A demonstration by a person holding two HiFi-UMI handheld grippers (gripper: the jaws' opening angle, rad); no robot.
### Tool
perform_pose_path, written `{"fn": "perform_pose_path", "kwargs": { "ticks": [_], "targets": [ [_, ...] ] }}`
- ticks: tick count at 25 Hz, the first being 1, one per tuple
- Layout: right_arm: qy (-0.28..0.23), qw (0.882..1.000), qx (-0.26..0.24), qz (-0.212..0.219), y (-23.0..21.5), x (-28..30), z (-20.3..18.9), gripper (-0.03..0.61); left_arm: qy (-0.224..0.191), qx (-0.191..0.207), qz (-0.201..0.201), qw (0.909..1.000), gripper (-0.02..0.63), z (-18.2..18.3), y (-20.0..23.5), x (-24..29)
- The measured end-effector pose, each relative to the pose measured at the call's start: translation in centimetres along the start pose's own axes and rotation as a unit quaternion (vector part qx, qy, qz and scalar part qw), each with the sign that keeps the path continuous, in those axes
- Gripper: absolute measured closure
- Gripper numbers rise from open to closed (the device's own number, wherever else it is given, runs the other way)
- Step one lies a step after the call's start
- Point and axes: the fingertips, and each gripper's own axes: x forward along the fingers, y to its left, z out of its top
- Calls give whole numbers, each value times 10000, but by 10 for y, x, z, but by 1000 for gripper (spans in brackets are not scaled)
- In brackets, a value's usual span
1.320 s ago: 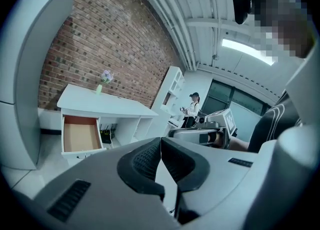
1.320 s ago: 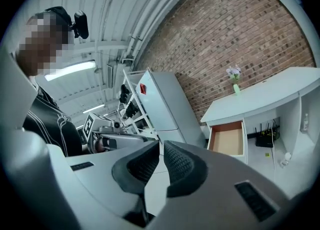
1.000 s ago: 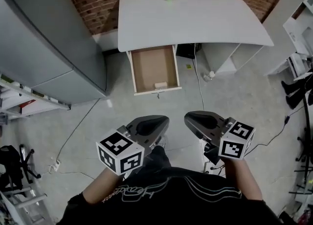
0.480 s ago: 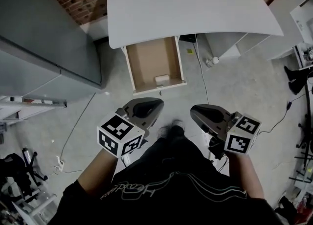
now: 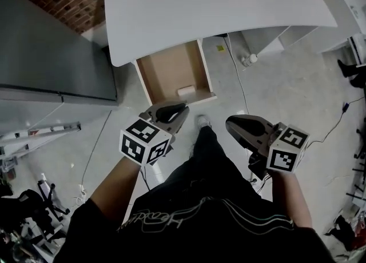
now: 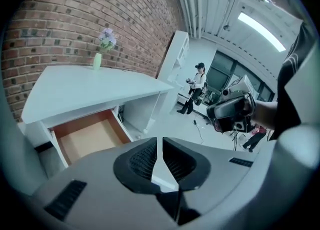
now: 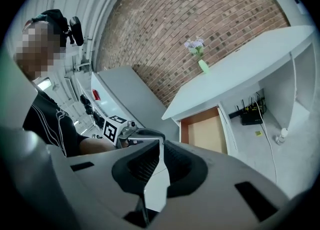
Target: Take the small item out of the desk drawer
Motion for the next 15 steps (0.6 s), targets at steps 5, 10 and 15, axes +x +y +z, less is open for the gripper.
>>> {"fn": "perform_pose_path", "kwargs": {
  "ticks": [5,10,15],
  "targets": [
    [17,9993,362,-60,-50,8,7,522,607,367,2,9975,578,-6,38,55],
    [190,9975,671,-70,-87,15,8,522,1226,579,-102,9907,523,-23,70,100],
    [295,9962,817,-95,-123,25,11,522,1805,974,-11,9787,483,-46,111,139]
  ]
}}
